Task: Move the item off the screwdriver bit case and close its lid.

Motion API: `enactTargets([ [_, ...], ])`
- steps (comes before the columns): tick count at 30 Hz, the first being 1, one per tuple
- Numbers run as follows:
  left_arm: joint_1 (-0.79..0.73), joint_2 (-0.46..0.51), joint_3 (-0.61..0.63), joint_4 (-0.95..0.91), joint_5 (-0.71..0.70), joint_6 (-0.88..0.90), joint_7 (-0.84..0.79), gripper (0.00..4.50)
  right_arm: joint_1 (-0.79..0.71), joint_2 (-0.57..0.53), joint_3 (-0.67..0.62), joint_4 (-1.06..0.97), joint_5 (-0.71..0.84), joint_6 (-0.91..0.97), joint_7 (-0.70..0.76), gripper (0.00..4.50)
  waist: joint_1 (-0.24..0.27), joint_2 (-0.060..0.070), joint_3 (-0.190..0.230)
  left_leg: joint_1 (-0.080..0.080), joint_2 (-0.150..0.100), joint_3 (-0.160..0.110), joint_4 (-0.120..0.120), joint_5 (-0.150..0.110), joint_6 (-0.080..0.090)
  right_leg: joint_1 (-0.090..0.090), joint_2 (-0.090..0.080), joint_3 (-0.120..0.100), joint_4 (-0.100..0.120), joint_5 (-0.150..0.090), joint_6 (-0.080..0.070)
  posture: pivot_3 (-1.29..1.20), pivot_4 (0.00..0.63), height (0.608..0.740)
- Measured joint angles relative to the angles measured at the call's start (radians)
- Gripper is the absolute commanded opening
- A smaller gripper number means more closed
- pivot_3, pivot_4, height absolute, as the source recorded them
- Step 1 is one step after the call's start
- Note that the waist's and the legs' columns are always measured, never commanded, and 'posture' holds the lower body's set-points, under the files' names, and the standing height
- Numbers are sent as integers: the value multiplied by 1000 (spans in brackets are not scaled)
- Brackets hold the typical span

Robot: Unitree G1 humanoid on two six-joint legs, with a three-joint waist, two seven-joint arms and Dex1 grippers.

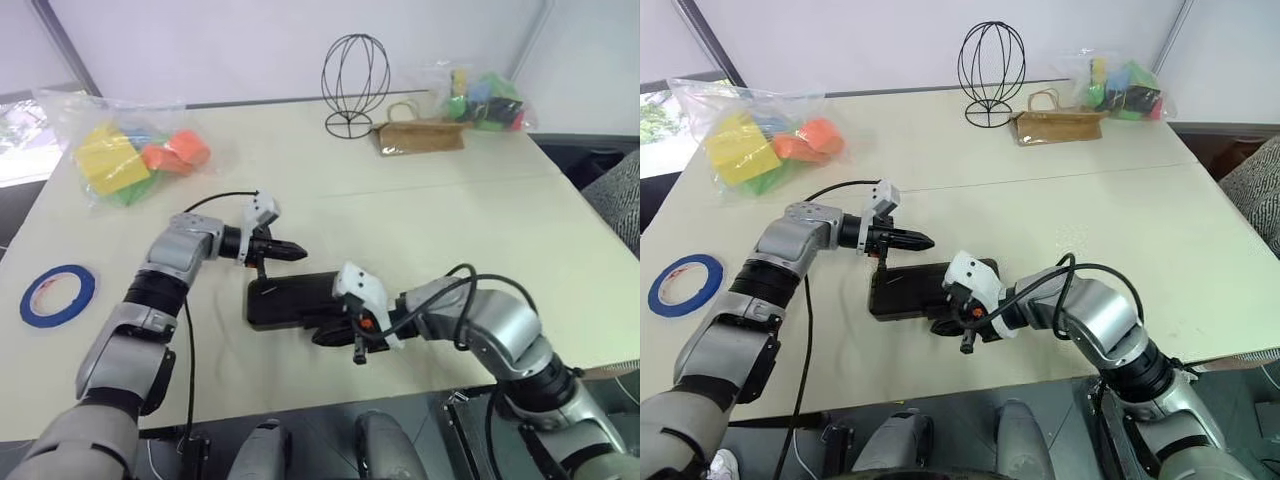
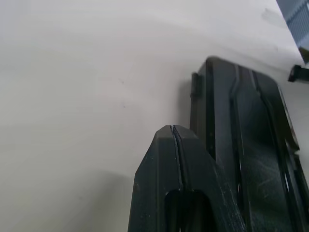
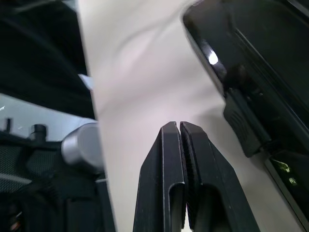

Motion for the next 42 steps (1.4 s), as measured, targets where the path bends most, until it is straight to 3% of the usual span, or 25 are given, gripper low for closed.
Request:
enactTargets([
  [7, 73, -14, -17, -11, 44, -60, -16, 0, 45, 81, -2, 0, -29, 11, -164, 79, -3, 0, 0, 0, 0, 0, 0, 0, 0, 0, 0, 0, 0, 0, 0, 0, 150, 740],
  [15, 88, -38, -13, -22, 87, -125, 3, 0, 64, 67, 58, -27, -68, -21, -234, 79, -1, 0, -2, 2, 0, 0, 0, 0, 0, 3, 0, 0, 0, 0, 0, 0, 150, 740],
  [27, 93, -69, -7, -9, 124, -185, 15, 0, 100, -20, 176, -33, -188, -193, -261, 79, 4, -2, -4, 3, 0, 0, 3, -1, 3, 5, 0, 0, 0, 0, 0, 0, 150, 740],
  [37, 123, -65, 3, -36, 132, -184, 30, 0, 99, -8, 181, -20, -203, -207, -263, 79, -2, -4, -8, 4, 0, -1, 3, -2, 4, 6, 0, 0, 1, 0, 0, 0, 150, 740],
  [42, 127, -68, 19, -54, 123, -153, 33, 0, 93, -87, 116, -62, -166, -140, -217, 79, 9, -3, -8, 1, 0, -1, 8, -6, 10, 6, 0, -1, 0, 0, 0, 0, 150, 740],
])
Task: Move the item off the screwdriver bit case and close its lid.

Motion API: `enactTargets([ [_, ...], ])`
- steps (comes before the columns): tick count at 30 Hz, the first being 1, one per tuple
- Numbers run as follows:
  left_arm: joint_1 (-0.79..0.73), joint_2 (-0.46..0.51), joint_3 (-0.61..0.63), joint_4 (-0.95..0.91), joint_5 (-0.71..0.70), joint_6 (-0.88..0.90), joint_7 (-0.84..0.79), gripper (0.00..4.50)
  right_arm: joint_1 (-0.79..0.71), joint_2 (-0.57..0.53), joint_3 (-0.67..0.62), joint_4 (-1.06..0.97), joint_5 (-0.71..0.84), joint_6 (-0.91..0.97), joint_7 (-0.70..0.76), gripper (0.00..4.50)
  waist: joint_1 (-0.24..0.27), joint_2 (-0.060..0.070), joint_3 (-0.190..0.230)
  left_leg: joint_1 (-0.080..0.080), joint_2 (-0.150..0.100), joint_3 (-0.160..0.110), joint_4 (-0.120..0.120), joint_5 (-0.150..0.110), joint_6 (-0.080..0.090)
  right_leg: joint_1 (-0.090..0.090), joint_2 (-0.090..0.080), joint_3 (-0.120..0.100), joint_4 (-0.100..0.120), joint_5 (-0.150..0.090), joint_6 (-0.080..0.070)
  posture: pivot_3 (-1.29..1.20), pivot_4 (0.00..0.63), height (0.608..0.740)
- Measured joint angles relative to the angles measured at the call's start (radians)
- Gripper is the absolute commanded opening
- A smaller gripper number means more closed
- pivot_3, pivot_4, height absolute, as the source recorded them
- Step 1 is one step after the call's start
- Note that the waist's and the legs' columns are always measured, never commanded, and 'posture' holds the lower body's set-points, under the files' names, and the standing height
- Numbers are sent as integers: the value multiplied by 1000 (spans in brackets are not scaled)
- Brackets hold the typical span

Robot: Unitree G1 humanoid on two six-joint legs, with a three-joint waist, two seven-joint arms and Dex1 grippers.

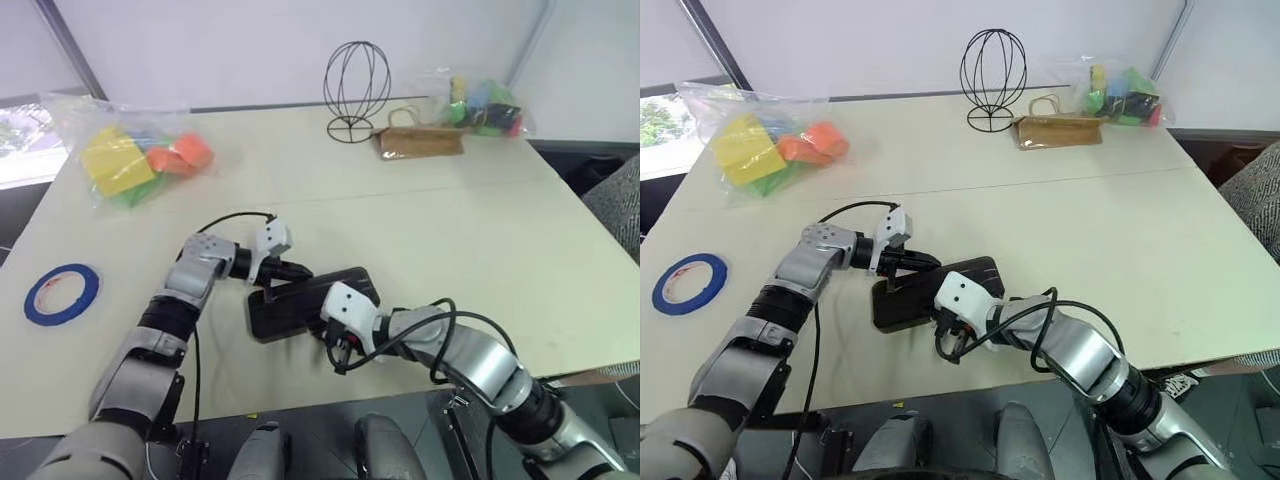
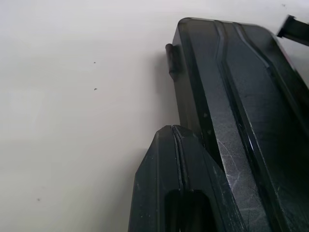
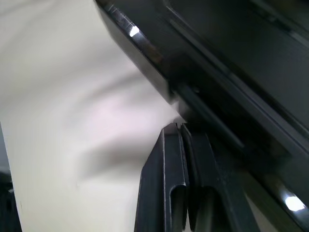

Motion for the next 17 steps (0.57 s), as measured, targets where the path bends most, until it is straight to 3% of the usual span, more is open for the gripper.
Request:
enactTargets([
  [5, 14, 62, 28, -67, -40, 93, -15, 0, 30, -172, -161, -112, 60, 41, 79, 79, 9, 0, 3, -2, 1, 0, 2, -3, 6, -2, 1, 0, 0, 0, 0, 0, 150, 740],
  [11, 26, 190, 147, -245, -114, 202, 26, 0, 69, -277, -300, -201, 160, 48, 176, 79, 10, 0, 5, -2, 1, 1, 2, -4, 7, -2, 1, 0, 0, 0, 0, 0, 150, 740],
  [17, 264, 275, 329, -623, -281, 442, 135, 0, -28, -355, -521, -196, 258, 62, 239, 79, 15, 2, 6, -2, 2, 1, 2, -6, 10, -2, 1, 1, -1, 0, 0, 0, 150, 740],
])
